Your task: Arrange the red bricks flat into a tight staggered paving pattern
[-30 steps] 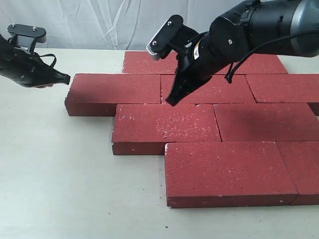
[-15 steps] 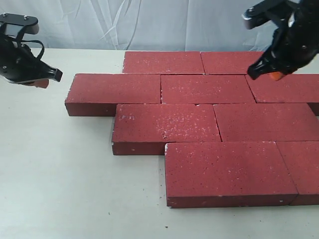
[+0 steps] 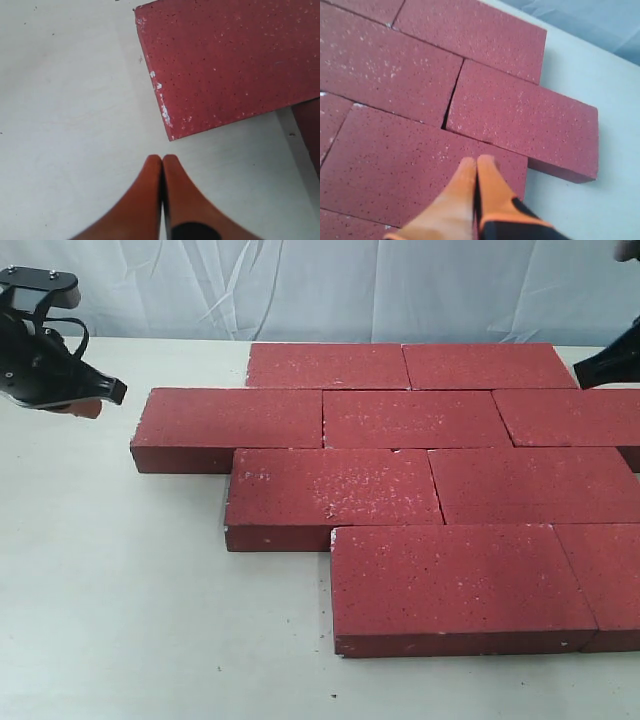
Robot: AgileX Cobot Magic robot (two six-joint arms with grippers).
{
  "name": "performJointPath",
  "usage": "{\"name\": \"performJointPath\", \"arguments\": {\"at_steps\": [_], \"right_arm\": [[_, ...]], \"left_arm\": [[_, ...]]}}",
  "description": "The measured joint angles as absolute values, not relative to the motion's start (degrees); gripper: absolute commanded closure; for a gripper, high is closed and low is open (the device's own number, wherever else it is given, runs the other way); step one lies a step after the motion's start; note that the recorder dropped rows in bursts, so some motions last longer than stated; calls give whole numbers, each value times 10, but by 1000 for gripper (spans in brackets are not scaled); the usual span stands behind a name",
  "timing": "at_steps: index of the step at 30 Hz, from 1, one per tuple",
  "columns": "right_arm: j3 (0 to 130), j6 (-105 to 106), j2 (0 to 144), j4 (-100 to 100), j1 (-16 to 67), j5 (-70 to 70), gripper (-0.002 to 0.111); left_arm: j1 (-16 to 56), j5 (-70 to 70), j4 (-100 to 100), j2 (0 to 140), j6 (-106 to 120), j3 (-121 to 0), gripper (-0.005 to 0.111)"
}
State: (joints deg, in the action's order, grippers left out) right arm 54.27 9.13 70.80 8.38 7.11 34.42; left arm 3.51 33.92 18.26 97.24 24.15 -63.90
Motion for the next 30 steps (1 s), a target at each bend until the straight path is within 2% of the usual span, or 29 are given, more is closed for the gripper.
{"name": "performJointPath", "arguments": {"at_steps": [5,19,30], "right_arm": [[486,91,647,71,71,278,109],[391,91,508,13,71,203,109],[384,91,486,7,71,194,109]], "left_arm": [[35,343,183,962,245,-639,107],[35,360,262,897,307,-619,107],[35,383,345,818,347,-567,107]]}}
